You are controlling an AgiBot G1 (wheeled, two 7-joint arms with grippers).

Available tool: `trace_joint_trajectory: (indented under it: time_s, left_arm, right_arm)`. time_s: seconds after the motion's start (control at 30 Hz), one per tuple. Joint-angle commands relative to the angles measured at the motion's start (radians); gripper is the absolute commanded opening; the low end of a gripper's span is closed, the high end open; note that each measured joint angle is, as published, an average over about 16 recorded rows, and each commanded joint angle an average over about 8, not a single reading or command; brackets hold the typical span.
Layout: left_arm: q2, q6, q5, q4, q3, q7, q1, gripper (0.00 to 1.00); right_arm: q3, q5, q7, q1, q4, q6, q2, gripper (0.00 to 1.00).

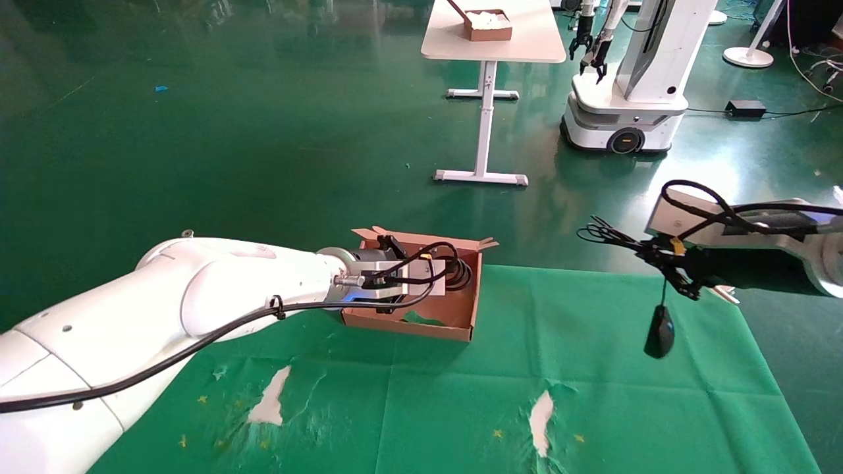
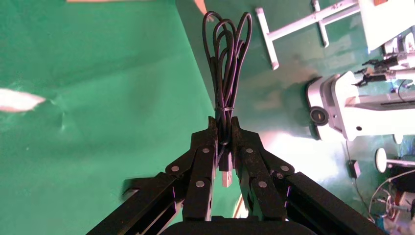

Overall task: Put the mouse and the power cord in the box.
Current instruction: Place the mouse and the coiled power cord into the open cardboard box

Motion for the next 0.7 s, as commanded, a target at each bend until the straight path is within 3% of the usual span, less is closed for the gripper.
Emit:
trace_joint_trajectory:
  time_s: [0.03,0.43,0.7]
  left_arm:
    - [0.0,-0.012,-0.021,0.004,0.03,-0.007,-0.008,1.0]
    - [-0.001,-0.057,-0.107,0.018,0.143,-0.03,-0.038,1.0]
    - [-0.016,-0.091,-0.163,0.134,0.154,-0.08,-0.091,1.0]
  right_arm:
    - [0.002,0.003,-0.004,0.007,-0.001,0.004,-0.004,0.0]
    - [0.001,0.024,-0.001,0.008,0.004,-0.009,-0.017,0.0]
    - [-0.002,0.061,-0.058,0.039,-0.008,-0.002,-0.065,0.0]
